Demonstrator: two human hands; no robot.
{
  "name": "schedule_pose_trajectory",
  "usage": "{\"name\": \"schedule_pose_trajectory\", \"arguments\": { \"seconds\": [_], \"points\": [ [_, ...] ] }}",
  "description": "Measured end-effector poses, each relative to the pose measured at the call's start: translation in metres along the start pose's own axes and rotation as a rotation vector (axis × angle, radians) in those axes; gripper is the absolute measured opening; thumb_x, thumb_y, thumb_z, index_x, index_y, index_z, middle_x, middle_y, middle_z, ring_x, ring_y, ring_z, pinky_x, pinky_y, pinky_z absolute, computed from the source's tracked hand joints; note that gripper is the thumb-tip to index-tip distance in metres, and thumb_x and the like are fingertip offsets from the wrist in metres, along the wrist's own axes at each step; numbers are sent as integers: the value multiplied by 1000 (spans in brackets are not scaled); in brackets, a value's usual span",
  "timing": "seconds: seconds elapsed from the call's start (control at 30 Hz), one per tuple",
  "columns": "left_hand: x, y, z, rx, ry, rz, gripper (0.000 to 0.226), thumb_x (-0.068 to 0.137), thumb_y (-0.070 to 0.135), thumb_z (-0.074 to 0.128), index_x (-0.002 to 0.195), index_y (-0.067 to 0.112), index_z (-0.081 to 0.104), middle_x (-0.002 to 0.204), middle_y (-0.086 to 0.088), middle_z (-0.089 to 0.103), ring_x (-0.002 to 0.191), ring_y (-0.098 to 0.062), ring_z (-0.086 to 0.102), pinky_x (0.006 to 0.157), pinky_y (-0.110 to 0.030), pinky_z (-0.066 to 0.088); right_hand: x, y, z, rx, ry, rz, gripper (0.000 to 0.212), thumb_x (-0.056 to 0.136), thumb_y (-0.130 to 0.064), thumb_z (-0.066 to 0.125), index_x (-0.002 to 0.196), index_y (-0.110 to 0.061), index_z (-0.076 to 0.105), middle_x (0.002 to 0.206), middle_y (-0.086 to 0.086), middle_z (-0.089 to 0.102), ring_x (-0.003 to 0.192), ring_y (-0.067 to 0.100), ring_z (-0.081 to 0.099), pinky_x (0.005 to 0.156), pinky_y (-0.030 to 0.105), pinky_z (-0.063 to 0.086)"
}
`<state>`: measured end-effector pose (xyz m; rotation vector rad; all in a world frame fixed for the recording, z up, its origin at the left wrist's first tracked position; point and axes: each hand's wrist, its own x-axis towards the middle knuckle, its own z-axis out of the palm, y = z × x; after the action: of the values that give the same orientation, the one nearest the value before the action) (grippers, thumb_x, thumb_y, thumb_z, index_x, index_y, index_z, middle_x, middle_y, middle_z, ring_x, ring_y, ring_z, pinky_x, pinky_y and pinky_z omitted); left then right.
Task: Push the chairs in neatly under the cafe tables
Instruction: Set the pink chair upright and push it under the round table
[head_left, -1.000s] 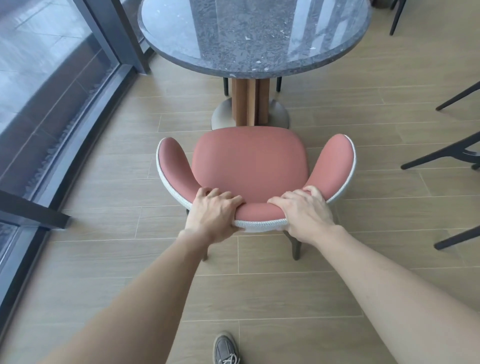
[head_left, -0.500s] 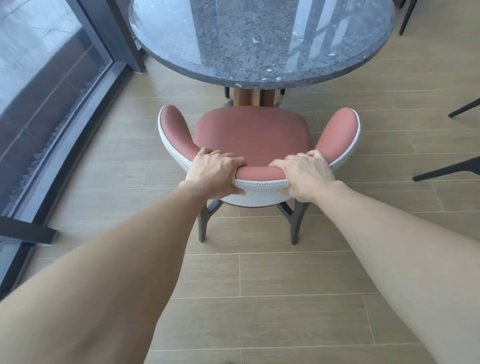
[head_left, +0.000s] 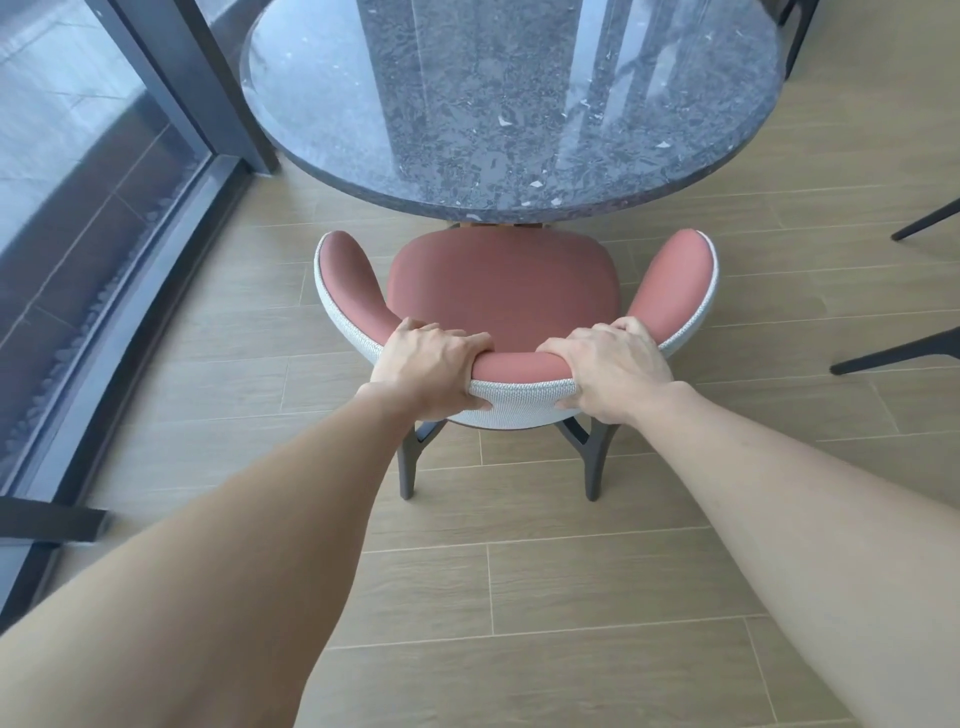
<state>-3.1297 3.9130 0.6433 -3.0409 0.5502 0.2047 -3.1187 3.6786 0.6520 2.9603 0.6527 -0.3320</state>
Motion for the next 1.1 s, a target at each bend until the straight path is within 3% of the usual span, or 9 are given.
{"name": "schedule_pose_trajectory", "arguments": {
  "seconds": [0.3,0.53,0.7,0.87,1.1],
  "points": [
    [4,4,-7,62,-71,9,64,86,73,69,138,38,55,129,13,71,124,-20,67,110,-40,41,-1,3,-2,8,3,-27,56,91,-52,73,141,-44,49,134,-9,66,125,20,60,114,42,32],
    [6,4,-3,103,-45,30,53,88,70,68,117,27,61,115,4,74,111,-26,70,95,-39,46,-2,0,0,11,37,-10,60,90,-44,77,143,-43,51,129,-9,68,124,19,61,115,39,32],
    [-13,-6,-4,74,-49,25,50,86,68,72,111,25,64,110,-3,76,106,-31,72,81,-37,36,-10,-22,-3,47,12,17,63,92,-47,75,149,-44,48,131,-11,68,129,16,58,117,37,28],
    [-56,-52,4,88,-64,12,46,87,66,72,111,28,64,112,-1,76,109,-30,71,98,-40,47,-11,-80,-5,76,-3,-42,66,93,-52,73,153,-42,46,136,-10,67,132,18,58,118,38,31],
    [-85,-102,8,90,-64,39,47,88,67,69,112,28,63,113,5,75,114,-28,69,101,-38,44,0,-134,-11,66,9,-53,63,93,-54,73,150,-42,47,130,-9,68,126,20,62,115,39,35]
  ]
}}
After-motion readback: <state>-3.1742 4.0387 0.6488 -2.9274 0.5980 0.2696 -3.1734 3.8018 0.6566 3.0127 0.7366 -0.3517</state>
